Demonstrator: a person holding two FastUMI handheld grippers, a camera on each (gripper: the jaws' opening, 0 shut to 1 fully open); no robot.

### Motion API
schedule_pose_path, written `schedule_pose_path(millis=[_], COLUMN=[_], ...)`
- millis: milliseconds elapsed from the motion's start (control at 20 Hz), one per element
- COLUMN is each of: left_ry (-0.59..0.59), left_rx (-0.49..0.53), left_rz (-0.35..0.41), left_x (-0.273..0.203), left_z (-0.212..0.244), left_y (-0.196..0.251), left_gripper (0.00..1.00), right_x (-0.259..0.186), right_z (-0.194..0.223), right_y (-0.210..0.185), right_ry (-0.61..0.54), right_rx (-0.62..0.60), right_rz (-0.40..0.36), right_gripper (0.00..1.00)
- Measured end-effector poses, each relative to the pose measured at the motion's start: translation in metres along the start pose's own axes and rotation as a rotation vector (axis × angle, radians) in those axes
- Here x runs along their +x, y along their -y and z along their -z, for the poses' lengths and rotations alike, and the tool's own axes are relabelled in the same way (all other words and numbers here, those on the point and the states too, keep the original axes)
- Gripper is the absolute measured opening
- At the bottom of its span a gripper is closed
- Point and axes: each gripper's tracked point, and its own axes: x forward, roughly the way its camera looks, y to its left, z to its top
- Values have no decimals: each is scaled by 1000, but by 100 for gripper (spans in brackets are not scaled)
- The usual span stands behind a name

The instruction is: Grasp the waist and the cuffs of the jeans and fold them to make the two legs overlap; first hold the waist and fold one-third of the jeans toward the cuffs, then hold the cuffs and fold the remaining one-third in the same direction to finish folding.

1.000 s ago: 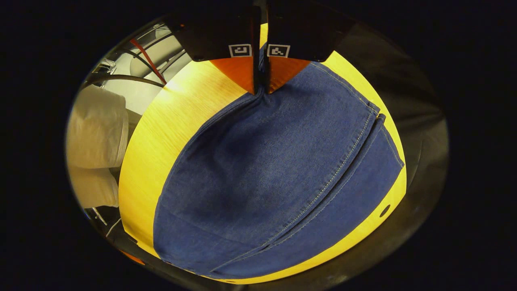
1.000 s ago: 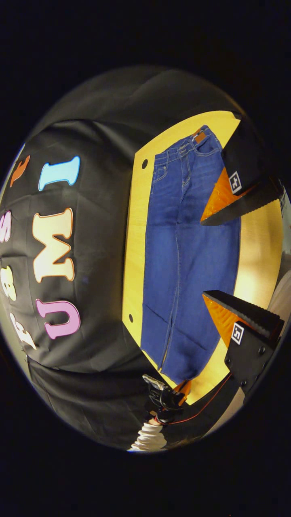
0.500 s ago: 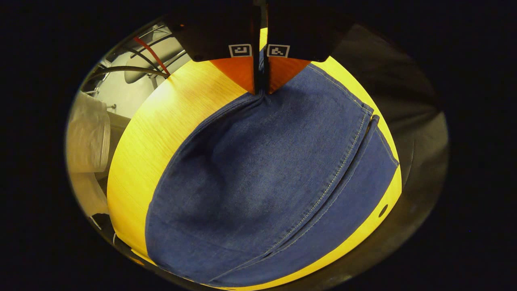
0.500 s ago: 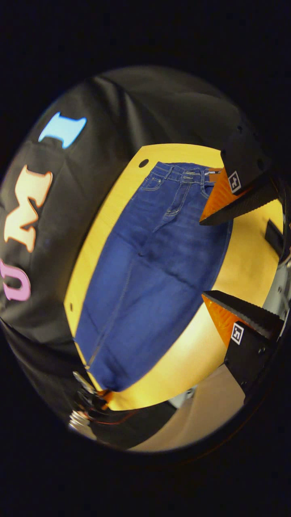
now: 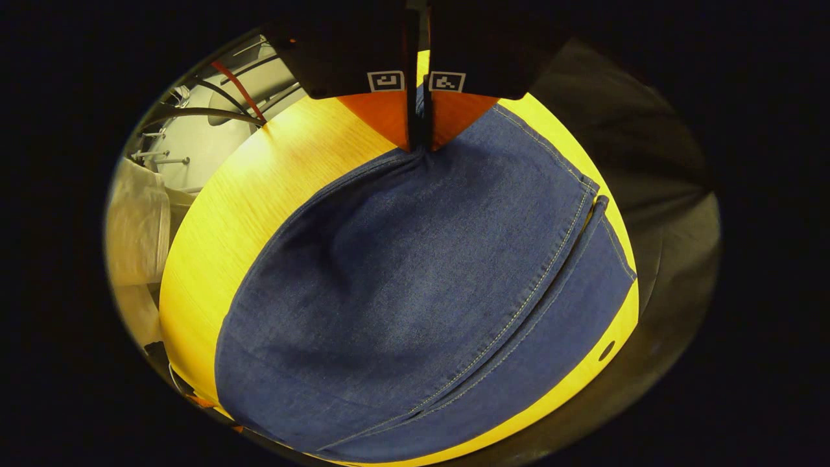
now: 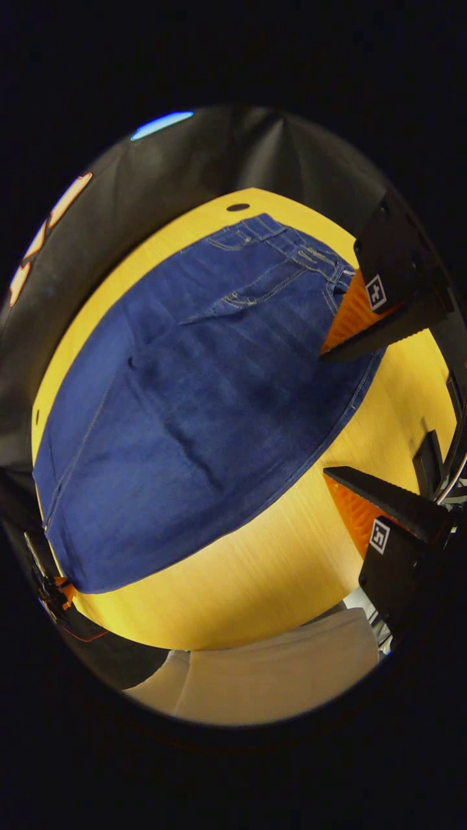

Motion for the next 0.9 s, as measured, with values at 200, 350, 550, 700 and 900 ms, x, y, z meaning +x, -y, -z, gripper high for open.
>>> schedule_pose_path(millis=[200, 350, 550, 700, 900], left_ry=[-7, -8, -7, -9, -14], left_rx=[-13, -11, -22, -24, -37], left_rz=[10, 15, 25, 36, 62], left_x=[0, 0, 0, -1, -1], left_z=[0, 1, 0, -1, -2], left_y=[0, 0, 1, 2, 2], left_gripper=[0, 0, 1, 1, 1], right_x=[14, 16, 19, 20, 22], right_z=[5, 6, 6, 8, 4], right_y=[-1, -8, -13, -11, -3], right_ry=[-55, -75, -94, -110, -108], right_rx=[9, 17, 22, 46, 55], right_rz=[-60, -129, -175, -165, -157], right_gripper=[99, 92, 89, 89, 74])
